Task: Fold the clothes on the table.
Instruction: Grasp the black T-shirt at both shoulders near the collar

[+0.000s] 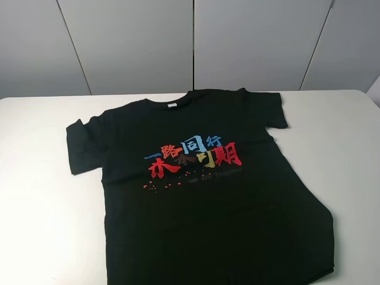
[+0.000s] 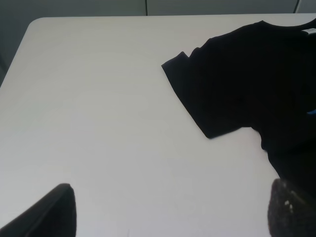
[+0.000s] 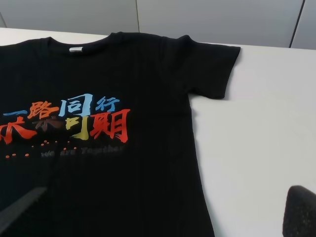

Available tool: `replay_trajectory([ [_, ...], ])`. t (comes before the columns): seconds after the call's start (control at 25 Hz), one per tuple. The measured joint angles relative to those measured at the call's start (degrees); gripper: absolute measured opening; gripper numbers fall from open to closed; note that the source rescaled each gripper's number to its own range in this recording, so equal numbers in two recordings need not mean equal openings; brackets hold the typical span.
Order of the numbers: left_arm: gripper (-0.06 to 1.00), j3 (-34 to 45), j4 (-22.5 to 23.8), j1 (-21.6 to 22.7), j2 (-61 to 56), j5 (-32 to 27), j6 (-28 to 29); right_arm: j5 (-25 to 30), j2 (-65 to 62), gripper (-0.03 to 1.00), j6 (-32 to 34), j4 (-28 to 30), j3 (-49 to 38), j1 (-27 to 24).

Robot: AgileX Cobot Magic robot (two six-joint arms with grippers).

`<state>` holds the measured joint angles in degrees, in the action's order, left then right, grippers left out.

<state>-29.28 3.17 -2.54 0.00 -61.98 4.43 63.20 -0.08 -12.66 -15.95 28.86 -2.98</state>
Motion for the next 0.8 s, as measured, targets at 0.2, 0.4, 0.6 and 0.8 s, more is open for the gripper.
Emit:
replay_trajectory([
  [0.2,1.00,0.00,0.00,0.00,0.00,0.00,0.00,0.00,0.00,1.00,0.00,0.00,0.00,0.00],
  [0.4,1.00,0.00,0.00,0.00,0.00,0.00,0.00,0.00,0.00,1.00,0.00,0.00,0.00,0.00],
  [0.6,1.00,0.00,0.00,0.00,0.00,0.00,0.00,0.00,0.00,1.00,0.00,0.00,0.00,0.00],
  [0.8,1.00,0.00,0.00,0.00,0.00,0.00,0.00,0.00,0.00,1.00,0.00,0.00,0.00,0.00],
])
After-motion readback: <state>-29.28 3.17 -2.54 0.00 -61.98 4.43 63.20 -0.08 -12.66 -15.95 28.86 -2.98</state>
